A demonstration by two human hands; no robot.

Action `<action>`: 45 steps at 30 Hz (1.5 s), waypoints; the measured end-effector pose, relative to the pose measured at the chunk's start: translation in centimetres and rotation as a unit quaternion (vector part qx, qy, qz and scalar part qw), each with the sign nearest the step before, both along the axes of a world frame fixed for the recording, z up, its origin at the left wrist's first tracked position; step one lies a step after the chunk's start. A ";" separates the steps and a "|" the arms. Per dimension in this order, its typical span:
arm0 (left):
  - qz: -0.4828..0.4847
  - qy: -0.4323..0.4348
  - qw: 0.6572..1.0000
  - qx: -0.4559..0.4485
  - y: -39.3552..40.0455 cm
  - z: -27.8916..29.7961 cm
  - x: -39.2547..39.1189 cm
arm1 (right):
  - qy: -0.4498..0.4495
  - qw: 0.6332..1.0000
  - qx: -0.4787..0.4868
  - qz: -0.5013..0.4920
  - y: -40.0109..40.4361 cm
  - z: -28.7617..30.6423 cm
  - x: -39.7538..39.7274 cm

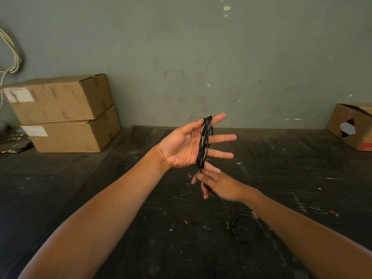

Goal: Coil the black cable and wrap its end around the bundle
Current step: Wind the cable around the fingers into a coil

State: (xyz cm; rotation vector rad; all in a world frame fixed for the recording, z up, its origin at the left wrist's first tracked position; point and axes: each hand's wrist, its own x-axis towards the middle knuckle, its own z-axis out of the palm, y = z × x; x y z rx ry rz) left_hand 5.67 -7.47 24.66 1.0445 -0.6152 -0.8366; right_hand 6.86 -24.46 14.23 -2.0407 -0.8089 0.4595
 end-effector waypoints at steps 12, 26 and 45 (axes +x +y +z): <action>0.164 0.039 0.986 0.003 2.2 -0.7 2.3 | 0.032 0.988 -0.093 0.118 2.2 3.0 -3.6; 0.167 0.066 0.973 0.146 2.0 -4.1 0.8 | -0.306 0.937 -0.170 0.010 0.1 14.6 -0.5; -0.019 0.007 0.998 0.051 0.9 -1.5 -0.7 | -0.175 0.979 0.070 -0.082 -3.7 8.6 5.7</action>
